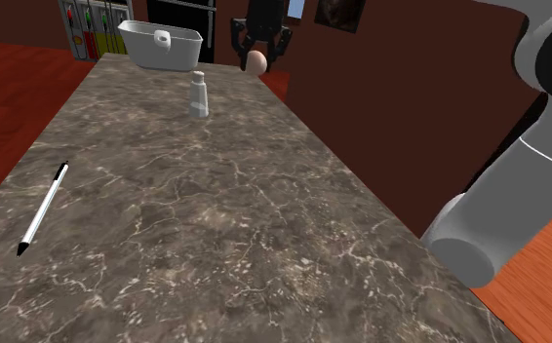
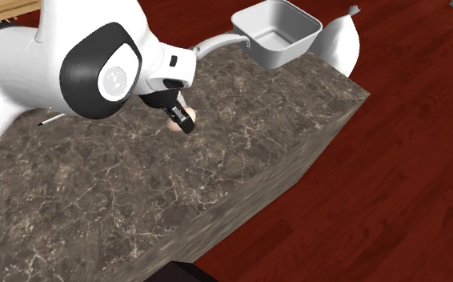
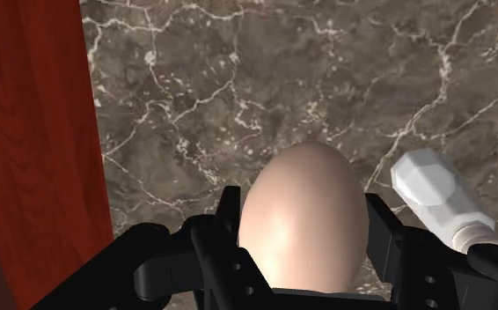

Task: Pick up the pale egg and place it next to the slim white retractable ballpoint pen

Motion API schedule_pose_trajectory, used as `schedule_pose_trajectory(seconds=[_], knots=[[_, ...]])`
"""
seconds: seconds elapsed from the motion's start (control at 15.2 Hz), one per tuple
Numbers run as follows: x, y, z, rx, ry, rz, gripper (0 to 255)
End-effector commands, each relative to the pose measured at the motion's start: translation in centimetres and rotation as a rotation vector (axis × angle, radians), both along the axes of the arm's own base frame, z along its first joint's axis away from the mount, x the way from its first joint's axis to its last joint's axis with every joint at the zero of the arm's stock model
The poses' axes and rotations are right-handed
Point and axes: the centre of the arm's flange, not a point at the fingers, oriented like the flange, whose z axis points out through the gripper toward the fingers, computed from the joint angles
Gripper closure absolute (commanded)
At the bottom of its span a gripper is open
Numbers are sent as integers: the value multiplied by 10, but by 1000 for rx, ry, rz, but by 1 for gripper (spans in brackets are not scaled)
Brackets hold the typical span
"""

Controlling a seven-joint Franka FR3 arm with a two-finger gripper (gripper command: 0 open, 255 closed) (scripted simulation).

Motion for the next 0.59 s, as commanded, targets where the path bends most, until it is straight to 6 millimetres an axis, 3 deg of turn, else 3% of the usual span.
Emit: schedule_pose_trajectory(seconds=[0.0,0.53], knots=[[-13,21,1,0,0,-2,255],[-63,114,1,0,0,-2,255]])
